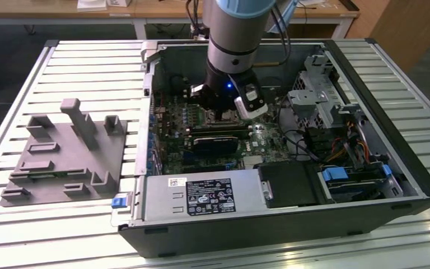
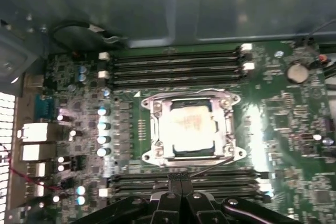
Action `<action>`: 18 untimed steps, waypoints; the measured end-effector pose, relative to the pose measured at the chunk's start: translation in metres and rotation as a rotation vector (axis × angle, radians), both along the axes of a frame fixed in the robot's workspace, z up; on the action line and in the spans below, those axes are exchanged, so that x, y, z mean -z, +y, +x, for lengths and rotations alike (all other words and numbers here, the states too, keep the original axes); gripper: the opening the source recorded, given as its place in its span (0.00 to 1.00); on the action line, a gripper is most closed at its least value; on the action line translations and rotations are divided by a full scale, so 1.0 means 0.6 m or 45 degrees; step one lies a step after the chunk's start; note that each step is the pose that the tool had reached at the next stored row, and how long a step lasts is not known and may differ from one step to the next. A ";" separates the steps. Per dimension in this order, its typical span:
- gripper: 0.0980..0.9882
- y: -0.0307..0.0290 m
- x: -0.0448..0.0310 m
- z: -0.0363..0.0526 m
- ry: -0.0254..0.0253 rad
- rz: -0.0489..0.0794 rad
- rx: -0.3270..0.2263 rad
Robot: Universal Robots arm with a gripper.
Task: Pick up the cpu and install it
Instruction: 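Install the second cpu locking lever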
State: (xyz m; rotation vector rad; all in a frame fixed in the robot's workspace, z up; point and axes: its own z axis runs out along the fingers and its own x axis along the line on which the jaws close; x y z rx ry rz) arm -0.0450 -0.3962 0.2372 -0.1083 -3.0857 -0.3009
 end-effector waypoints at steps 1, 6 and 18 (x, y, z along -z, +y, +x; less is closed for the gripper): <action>0.01 -0.0001 0.002 -0.005 0.0001 0.000 0.000; 0.01 -0.0001 0.016 -0.017 0.0002 0.000 0.000; 0.01 -0.0095 0.039 -0.027 0.0001 0.039 0.000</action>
